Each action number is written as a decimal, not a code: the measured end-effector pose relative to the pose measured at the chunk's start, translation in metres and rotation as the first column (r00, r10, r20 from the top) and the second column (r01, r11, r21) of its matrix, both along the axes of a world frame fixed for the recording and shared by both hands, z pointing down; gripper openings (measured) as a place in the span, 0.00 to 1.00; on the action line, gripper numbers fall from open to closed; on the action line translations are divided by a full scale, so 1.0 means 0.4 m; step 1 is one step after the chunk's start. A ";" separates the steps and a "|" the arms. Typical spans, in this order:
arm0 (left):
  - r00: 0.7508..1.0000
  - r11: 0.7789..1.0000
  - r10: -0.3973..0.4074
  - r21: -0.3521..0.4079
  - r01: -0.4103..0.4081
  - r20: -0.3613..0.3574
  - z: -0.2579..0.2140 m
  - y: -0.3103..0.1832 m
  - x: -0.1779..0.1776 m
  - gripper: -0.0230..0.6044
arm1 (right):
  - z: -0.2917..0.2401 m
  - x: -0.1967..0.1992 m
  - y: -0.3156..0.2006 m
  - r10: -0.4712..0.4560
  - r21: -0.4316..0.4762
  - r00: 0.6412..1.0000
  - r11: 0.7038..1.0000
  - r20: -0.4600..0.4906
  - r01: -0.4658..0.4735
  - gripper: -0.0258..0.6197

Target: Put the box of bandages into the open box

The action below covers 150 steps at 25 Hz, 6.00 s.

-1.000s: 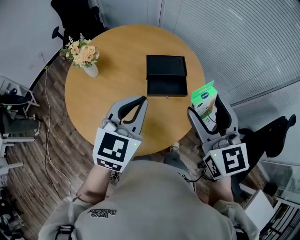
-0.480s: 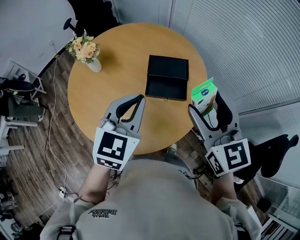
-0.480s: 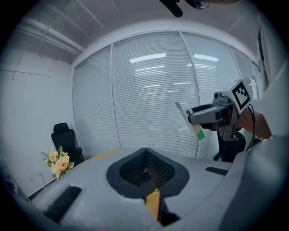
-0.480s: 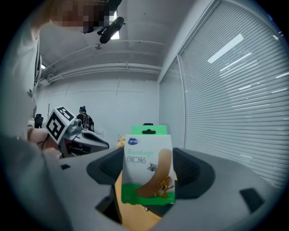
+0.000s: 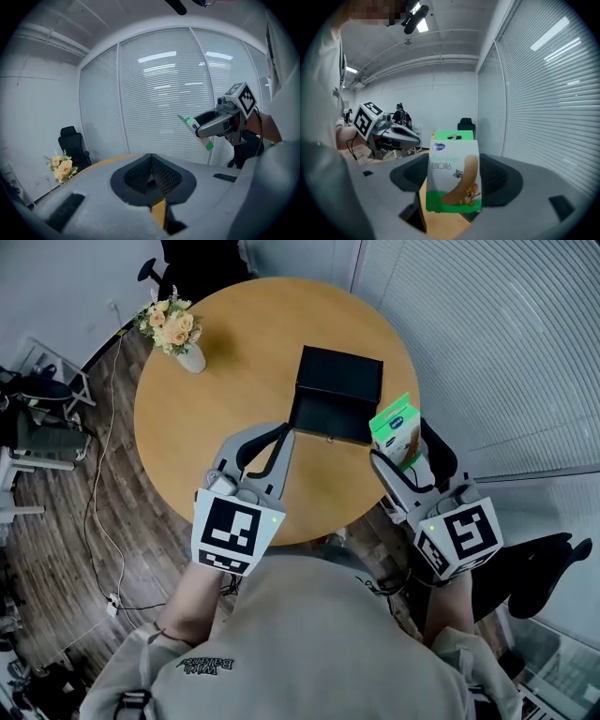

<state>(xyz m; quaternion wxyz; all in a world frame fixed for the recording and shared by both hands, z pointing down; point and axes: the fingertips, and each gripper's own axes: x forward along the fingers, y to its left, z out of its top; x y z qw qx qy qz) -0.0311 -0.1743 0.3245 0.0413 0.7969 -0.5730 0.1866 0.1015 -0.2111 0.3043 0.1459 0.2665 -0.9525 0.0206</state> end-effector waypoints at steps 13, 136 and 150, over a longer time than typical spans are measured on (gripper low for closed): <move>0.999 0.996 -0.024 -0.081 0.027 0.049 0.091 -0.079 -0.025 0.07 | 0.152 -0.118 -0.111 -0.169 -0.078 0.973 0.984 -0.158 0.158 0.52; 1.000 0.977 -0.017 0.214 0.018 -0.004 -0.163 0.016 -0.057 0.07 | -0.210 -0.089 0.025 0.044 0.186 0.982 0.979 0.183 -0.079 0.11; 1.000 0.987 0.008 0.158 -0.009 0.008 -0.093 0.058 -0.054 0.07 | -0.135 -0.060 0.044 0.091 0.171 0.987 0.979 0.135 -0.114 0.10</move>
